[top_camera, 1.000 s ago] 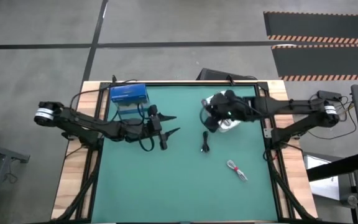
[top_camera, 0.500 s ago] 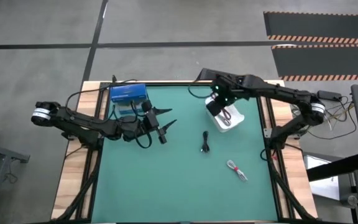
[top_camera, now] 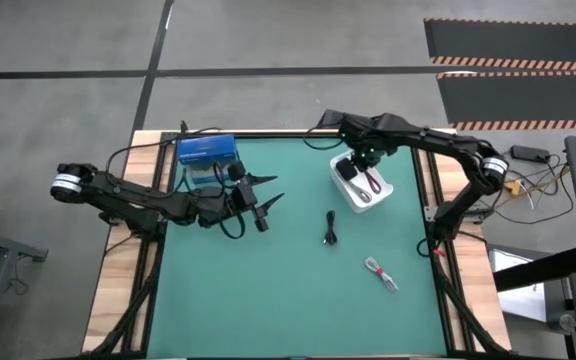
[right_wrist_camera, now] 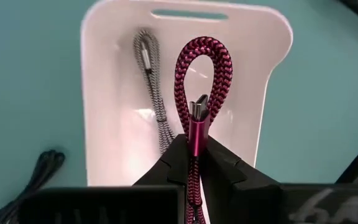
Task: Pick and place USB-C Cables
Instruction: Put the pink charger cable into the white container, then put the white charger cable into the white container
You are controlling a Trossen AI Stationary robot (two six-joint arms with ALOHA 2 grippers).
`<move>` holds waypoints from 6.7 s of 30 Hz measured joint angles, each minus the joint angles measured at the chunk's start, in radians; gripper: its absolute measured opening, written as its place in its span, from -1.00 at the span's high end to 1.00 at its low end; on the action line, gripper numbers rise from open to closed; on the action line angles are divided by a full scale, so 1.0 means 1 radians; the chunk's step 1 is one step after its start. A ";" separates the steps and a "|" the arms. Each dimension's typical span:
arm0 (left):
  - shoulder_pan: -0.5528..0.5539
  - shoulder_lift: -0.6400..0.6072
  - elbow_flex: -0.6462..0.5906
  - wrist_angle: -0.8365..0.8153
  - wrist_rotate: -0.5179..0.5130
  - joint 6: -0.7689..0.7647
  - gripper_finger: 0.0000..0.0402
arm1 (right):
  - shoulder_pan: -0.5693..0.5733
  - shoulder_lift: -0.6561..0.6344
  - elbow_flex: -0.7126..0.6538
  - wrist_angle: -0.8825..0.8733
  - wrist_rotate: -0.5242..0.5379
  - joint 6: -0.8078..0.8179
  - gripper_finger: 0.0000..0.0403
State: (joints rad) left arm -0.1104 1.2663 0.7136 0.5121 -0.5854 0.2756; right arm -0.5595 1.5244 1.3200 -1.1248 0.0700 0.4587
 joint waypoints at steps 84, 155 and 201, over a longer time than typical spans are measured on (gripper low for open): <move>-0.002 0.001 -0.001 -0.030 0.002 -0.035 -0.03 | 0.599 -0.262 -0.152 0.341 0.309 0.110 0.66; -0.022 0.001 -0.006 -0.051 0.010 -0.386 -0.03 | 1.047 -0.226 -0.512 0.435 0.132 0.651 0.26; -0.013 0.001 -0.006 -0.051 0.007 -0.317 -0.03 | 1.175 0.180 -0.304 0.162 -0.017 0.719 0.76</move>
State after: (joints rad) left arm -0.1238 1.2675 0.7071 0.4614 -0.5787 -0.0411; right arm 0.6151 1.7046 1.0164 -0.9630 0.0532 1.1775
